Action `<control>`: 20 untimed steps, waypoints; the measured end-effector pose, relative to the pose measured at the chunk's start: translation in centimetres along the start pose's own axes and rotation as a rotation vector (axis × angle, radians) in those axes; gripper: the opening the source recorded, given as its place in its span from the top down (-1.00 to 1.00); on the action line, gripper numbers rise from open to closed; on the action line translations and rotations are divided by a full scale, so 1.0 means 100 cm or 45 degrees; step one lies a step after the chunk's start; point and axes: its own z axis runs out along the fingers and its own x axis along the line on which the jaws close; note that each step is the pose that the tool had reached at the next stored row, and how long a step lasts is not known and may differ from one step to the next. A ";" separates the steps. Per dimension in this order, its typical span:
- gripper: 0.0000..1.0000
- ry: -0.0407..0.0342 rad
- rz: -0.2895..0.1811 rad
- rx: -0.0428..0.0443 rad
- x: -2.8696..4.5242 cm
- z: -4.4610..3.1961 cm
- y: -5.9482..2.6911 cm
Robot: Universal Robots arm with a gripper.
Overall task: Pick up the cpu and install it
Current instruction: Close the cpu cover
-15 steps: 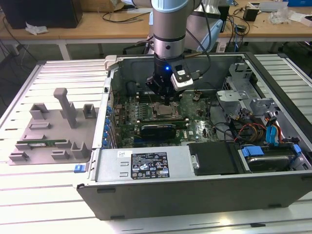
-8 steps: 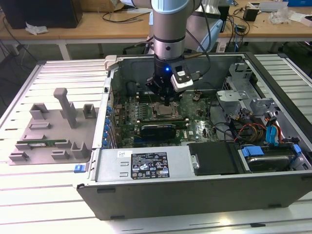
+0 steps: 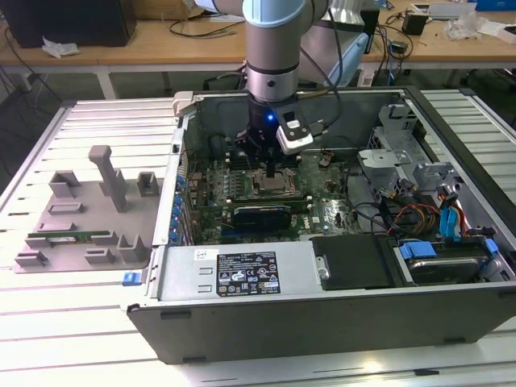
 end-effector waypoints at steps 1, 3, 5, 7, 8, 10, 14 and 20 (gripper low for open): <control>0.79 0.0000 -0.001 0.000 0.0006 0.0011 -0.0001; 0.79 0.0001 -0.002 0.000 0.0014 0.0023 -0.0003; 0.79 0.0001 -0.002 0.000 0.0028 0.0029 -0.0008; 0.79 0.0001 -0.003 0.000 0.0034 0.0030 -0.0018; 0.79 0.0002 -0.003 0.000 0.0037 0.0030 -0.0024; 0.79 0.0001 -0.004 0.000 0.0043 0.0031 -0.0040; 0.79 0.0011 -0.049 -0.001 0.0056 0.0039 -0.0051; 0.79 0.0030 -0.142 -0.002 0.0110 0.0048 -0.0061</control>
